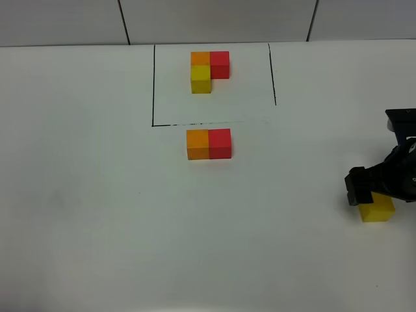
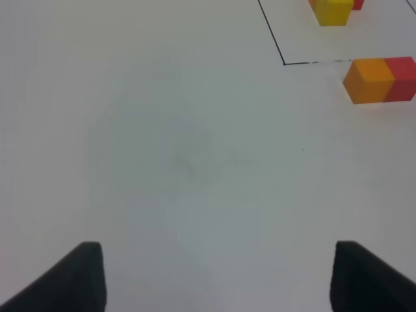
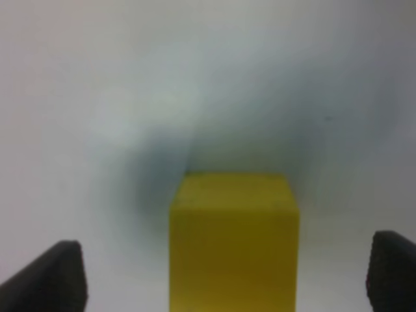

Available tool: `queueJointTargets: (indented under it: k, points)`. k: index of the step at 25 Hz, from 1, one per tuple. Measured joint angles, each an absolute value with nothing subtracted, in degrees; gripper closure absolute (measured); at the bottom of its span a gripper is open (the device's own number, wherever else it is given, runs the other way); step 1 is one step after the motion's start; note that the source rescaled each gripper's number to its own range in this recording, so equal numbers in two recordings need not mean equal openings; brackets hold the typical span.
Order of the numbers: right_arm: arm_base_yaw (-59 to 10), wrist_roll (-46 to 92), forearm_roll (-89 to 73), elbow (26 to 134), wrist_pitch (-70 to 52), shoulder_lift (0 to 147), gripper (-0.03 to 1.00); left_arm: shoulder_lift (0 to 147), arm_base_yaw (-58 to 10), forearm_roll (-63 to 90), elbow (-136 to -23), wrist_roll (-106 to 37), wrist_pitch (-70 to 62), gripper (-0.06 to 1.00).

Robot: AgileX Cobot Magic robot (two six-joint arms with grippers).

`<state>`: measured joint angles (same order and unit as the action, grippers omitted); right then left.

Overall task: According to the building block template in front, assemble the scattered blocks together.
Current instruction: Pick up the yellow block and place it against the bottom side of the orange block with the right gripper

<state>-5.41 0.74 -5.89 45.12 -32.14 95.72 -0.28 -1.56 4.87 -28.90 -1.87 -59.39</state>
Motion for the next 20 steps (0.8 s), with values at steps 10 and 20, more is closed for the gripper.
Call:
queueJointTargets:
  k: [10, 20]
  points:
    - [-5.41, 0.93, -8.46, 45.12, -29.03, 101.0, 0.31, -0.28, -1.56, 4.87, -28.9, -1.87, -59.39, 0.34]
    - [-5.47, 0.0, -8.65, 45.12, -29.33, 101.47, 0.96, -0.28, -1.56, 4.87, -28.9, -1.87, -59.39, 0.34]
